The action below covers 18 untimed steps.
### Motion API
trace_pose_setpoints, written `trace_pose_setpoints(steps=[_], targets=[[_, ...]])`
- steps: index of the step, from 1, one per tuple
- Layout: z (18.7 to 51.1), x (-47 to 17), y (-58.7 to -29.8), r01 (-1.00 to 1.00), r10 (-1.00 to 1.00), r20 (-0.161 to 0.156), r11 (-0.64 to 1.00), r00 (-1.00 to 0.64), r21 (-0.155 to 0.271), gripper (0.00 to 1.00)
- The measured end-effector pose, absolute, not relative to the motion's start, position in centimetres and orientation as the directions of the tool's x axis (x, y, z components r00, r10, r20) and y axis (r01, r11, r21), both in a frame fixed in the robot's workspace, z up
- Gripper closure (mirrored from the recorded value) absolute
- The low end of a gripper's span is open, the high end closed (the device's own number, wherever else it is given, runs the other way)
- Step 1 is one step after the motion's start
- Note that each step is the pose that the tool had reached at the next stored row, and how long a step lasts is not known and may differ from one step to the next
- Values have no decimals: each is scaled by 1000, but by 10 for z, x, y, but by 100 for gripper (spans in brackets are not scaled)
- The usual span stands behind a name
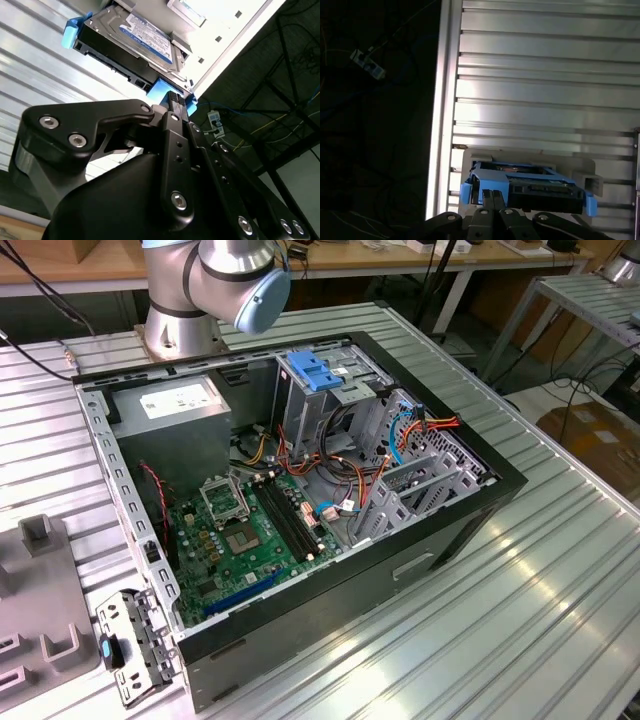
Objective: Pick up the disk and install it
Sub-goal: 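Pick up the disk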
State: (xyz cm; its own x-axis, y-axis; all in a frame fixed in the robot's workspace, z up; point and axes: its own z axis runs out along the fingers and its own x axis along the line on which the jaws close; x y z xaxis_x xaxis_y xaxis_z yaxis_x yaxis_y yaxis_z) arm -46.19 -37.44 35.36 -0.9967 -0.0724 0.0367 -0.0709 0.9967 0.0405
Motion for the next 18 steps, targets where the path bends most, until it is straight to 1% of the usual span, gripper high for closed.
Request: trace_pose_setpoints(steps=[18], targets=[[354, -462, -374, -320, -321, 37, 947, -946, 40, 89]])
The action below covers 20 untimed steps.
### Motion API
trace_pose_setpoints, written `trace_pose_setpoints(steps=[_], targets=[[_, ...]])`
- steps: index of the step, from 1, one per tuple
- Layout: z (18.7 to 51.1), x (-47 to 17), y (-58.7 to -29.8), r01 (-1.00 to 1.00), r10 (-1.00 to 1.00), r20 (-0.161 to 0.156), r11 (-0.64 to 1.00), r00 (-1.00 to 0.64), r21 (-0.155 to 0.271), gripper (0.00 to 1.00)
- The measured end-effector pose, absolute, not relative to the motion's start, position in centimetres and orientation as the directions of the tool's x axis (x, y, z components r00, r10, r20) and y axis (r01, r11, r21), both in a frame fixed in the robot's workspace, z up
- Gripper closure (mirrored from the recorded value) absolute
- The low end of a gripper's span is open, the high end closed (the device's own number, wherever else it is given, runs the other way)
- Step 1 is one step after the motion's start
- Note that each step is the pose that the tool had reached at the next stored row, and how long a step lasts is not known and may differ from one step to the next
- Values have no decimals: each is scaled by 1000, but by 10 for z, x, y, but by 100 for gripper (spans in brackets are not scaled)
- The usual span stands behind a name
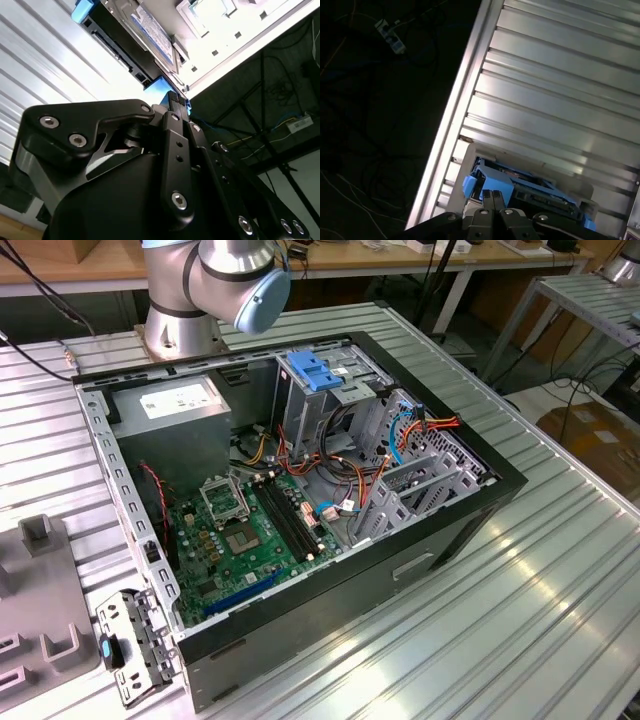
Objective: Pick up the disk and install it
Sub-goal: 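Pick up the disk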
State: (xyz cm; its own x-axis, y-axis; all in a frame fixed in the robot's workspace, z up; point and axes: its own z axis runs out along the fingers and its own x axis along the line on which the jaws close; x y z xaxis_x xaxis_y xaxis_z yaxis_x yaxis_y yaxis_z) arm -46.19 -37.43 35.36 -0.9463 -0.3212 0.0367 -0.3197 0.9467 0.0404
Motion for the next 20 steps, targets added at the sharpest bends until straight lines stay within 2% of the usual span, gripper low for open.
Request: trace_pose_setpoints(steps=[11, 20], targets=[[354, -462, -374, -472, -473, 37, 881, -880, 39, 89], [354, -462, -374, -478, -479, 36, 878, -877, 39, 89]])
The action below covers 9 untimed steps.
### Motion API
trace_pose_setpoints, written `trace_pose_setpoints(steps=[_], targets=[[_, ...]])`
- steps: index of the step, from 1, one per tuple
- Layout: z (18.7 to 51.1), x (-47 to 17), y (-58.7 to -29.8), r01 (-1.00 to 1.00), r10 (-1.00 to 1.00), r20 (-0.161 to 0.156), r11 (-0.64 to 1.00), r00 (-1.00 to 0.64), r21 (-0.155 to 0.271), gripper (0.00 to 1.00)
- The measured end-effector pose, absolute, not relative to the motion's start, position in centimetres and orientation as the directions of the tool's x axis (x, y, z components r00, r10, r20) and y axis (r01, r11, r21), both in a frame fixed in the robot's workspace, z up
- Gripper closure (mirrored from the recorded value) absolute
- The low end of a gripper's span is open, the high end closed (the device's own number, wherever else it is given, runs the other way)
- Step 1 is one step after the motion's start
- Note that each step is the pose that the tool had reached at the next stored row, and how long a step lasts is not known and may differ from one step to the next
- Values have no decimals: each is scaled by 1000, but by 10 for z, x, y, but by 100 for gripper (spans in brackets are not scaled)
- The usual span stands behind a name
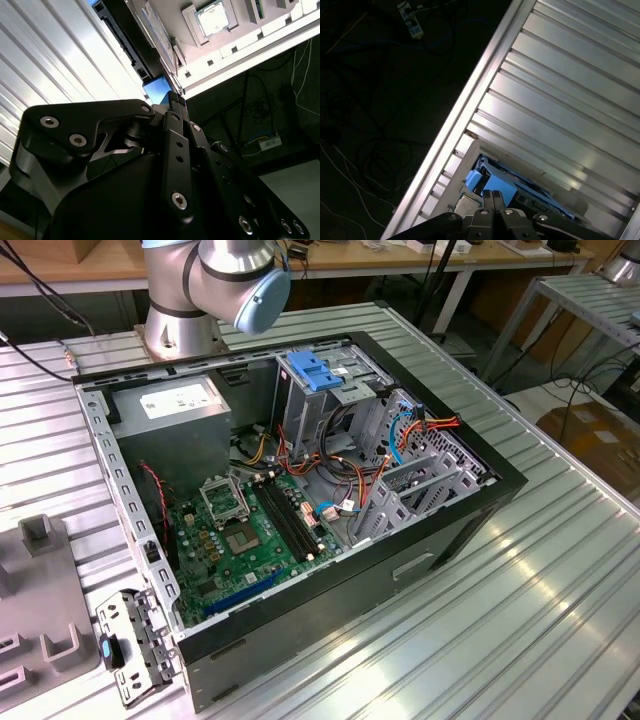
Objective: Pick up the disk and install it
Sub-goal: 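Pick up the disk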
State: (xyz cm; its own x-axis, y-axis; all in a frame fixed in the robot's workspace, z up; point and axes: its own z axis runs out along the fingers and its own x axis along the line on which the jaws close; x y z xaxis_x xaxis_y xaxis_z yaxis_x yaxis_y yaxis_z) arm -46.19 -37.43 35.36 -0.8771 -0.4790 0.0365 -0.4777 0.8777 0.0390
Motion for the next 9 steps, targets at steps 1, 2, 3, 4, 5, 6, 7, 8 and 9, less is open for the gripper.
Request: trace_pose_setpoints(steps=[1, 2, 3, 4, 5, 6, 7, 8, 9], targets=[[354, -462, -374, -478, -479, 37, 878, -877, 39, 89], [354, -462, -374, -478, -480, 36, 877, -877, 39, 89], [354, -462, -374, -482, -484, 37, 875, -874, 39, 89], [354, -462, -374, -493, -494, 36, 869, -869, 39, 89], [354, -462, -374, -507, -508, 37, 861, -860, 39, 89], [354, -462, -374, -522, -524, 37, 852, -851, 39, 89], [354, -462, -374, -536, -538, 37, 843, -842, 39, 89], [354, -462, -374, -555, -556, 37, 831, -830, 39, 89], [353, -462, -374, -586, -587, 36, 809, -809, 39, 89]])
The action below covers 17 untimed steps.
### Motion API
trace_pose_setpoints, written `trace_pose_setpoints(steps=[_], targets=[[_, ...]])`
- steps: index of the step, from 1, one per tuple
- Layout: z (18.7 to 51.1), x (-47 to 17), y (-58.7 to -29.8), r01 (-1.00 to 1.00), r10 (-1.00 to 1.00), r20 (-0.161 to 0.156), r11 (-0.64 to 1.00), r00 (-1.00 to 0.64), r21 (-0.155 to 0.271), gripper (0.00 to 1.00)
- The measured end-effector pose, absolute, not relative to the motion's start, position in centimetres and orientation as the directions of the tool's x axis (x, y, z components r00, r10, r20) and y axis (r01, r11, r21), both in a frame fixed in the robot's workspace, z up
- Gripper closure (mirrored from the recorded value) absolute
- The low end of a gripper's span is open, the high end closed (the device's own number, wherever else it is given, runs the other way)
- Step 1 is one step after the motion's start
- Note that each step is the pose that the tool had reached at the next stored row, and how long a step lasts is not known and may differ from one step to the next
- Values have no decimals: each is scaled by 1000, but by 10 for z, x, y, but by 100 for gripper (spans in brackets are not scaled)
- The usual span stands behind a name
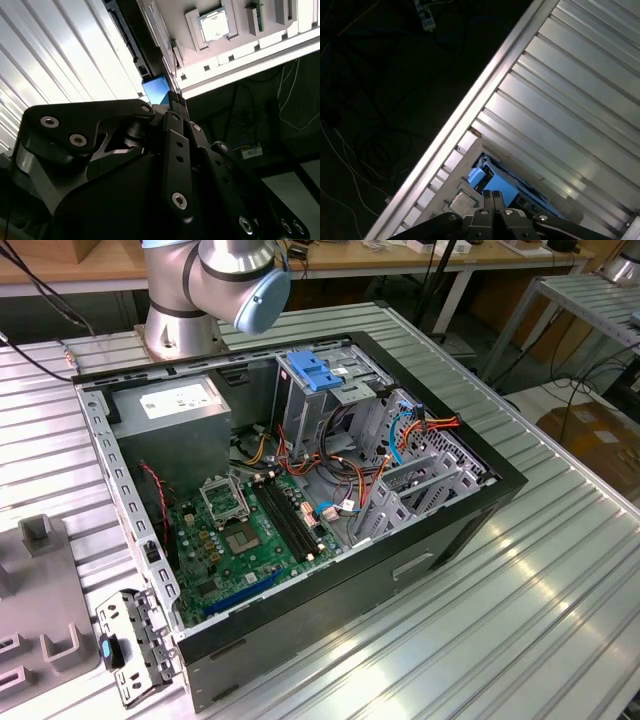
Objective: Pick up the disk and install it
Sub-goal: 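Pick up the disk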
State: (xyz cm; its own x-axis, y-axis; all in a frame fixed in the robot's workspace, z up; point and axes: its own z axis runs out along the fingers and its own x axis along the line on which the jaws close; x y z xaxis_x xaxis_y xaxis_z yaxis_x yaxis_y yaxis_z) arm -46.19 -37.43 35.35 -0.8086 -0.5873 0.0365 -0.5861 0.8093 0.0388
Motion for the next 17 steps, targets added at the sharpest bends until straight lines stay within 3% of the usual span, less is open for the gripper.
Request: trace_pose_setpoints(steps=[17], targets=[[352, -455, -374, -778, -779, 36, 628, -627, 38, 89]])
